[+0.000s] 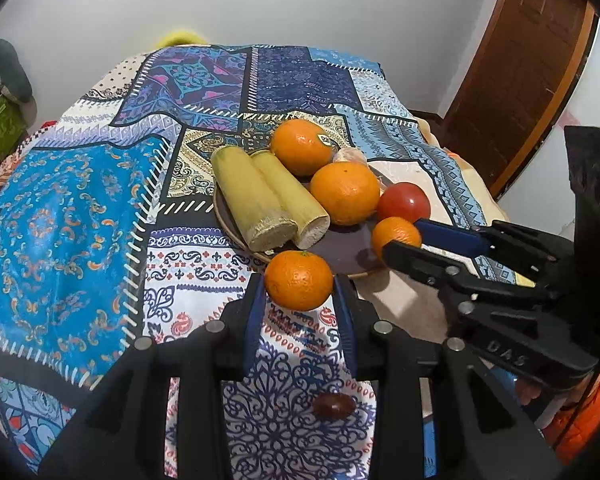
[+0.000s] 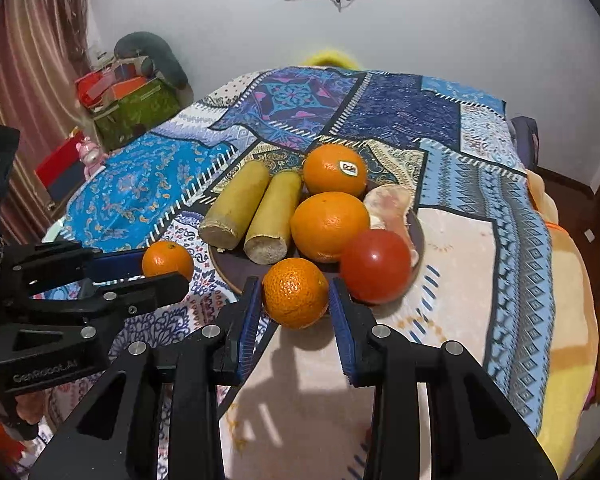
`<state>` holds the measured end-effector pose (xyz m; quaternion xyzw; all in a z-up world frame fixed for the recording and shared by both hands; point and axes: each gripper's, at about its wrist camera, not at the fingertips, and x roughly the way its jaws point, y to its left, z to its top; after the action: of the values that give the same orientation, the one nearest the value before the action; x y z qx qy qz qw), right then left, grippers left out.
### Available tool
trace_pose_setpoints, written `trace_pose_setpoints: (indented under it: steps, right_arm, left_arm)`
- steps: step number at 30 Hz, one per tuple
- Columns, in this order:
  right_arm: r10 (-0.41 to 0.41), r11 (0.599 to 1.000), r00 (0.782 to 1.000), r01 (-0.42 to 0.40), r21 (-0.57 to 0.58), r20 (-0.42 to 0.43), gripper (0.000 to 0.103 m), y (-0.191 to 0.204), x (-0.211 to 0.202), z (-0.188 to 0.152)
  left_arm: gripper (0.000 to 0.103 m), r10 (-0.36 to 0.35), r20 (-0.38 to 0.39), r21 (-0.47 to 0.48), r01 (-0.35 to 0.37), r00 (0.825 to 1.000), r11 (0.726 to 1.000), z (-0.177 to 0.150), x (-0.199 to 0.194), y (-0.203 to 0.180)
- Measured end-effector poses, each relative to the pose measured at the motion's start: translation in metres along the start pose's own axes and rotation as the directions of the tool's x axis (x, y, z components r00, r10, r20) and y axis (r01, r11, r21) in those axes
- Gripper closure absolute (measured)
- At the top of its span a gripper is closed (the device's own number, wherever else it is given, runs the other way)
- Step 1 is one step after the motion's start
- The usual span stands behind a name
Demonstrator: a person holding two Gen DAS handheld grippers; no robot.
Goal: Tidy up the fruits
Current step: 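Place the orange on the plate with the right tool while the left tool places its orange there, then grasp a small red date with the right tool while the left tool grasps another date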
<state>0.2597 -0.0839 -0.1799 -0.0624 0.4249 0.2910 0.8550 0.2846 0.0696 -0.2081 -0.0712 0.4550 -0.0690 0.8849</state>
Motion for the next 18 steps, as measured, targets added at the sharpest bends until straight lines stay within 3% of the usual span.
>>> trace_pose_setpoints:
  steps: [11,18]
  right_arm:
    - [-0.033,0.999,0.998,0.034,-0.007,0.045,0.064,-0.009,-0.024,-0.003]
    - [-0.054,0.998,0.998,0.053,0.021,0.04,0.064,-0.024,-0.042,-0.018]
  left_arm:
    - [0.069,-0.025,-0.022,0.006,0.025,0.999,1.0,0.009,0.024,-0.01]
    - [0.054,-0.001,-0.017,-0.007,0.0,1.0,1.0,0.011,0.021,-0.015]
